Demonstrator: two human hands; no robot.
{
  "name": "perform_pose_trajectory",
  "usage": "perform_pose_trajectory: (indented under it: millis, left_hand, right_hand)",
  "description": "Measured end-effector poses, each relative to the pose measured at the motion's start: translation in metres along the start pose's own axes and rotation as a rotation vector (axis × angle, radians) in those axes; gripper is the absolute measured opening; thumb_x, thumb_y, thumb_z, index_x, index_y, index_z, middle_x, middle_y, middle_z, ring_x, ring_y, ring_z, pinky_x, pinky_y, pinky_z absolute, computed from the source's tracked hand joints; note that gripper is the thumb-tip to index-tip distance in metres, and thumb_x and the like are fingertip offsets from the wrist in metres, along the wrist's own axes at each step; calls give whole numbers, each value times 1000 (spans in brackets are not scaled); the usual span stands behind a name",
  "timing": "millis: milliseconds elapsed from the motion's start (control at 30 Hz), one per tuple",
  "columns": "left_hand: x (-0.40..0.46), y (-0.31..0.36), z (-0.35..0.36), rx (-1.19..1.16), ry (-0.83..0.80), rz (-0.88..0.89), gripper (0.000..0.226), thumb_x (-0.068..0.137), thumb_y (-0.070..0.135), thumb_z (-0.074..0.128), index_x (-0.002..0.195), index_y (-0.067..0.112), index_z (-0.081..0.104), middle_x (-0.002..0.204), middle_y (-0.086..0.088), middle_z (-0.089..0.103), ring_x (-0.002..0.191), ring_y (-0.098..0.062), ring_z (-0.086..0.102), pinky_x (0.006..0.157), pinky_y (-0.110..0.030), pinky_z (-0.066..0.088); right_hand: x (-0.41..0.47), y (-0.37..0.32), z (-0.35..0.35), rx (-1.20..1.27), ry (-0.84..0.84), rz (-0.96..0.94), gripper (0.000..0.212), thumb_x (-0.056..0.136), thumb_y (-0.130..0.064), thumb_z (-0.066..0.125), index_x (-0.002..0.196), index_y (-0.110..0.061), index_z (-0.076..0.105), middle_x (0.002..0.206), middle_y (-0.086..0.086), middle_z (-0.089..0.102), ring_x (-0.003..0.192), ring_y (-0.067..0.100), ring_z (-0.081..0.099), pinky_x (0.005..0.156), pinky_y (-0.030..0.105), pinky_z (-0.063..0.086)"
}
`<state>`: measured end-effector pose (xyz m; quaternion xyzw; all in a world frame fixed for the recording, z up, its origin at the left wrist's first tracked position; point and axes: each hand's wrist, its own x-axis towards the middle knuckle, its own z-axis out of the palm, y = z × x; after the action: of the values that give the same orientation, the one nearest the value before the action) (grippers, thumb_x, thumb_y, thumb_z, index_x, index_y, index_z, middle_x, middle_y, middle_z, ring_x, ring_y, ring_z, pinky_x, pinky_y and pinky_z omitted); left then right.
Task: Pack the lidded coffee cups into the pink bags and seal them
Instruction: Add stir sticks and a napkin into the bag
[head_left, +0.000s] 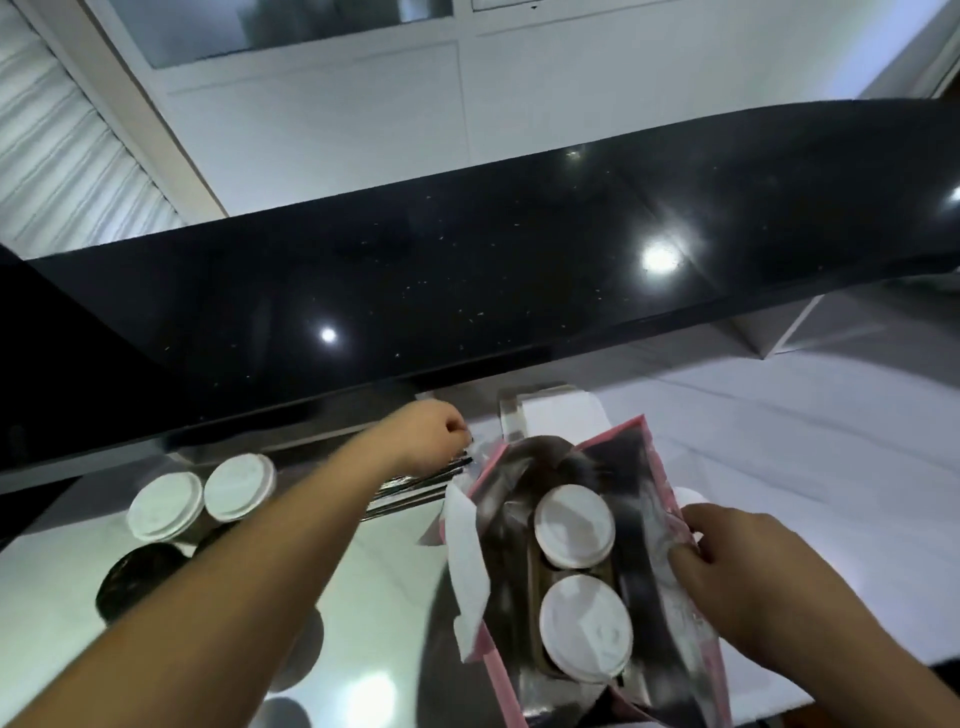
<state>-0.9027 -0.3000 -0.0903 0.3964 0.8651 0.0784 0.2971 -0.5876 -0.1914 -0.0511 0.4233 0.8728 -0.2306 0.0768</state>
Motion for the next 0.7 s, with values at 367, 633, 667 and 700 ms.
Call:
perform_pose_trajectory:
  millis: [367, 633, 667, 700]
  left_hand:
    - [123, 36, 54, 98, -42, 161, 34, 98, 26, 63, 132, 27, 65, 135, 2, 64, 116, -21, 62, 97, -31, 51]
    - [159, 33, 82, 148, -49, 220, 49, 98, 31, 65, 145, 28, 51, 143, -2, 56, 124, -28, 59, 103, -40, 50]
    - [159, 34, 83, 167, -24, 236, 48, 97, 30, 66, 142, 27, 52, 138, -3, 58, 122, -27, 60, 100, -39, 51]
    - [159, 36, 84, 181, 5, 253, 45, 96, 27, 67, 139, 27, 54, 133, -3, 61, 119, -26, 61, 96, -37, 52]
  right_hand:
    - [-5, -15, -1, -16, -7, 47, 29, 92, -43, 43, 77, -19, 48, 69, 1, 59, 65, 15, 56, 60, 28, 47]
    - [-3, -22, 1, -74, -36, 147, 32, 92, -44, 43, 74, -20, 35, 62, 4, 51, 57, 17, 44, 53, 27, 37]
    - [-2, -23, 0, -75, -37, 157, 33, 92, -44, 44, 73, -19, 35, 61, 4, 50, 56, 18, 43, 52, 27, 35]
    - [-1, -23, -1, -70, -35, 166, 33, 92, -44, 45, 72, -18, 36, 60, 4, 50, 55, 18, 43, 51, 27, 34]
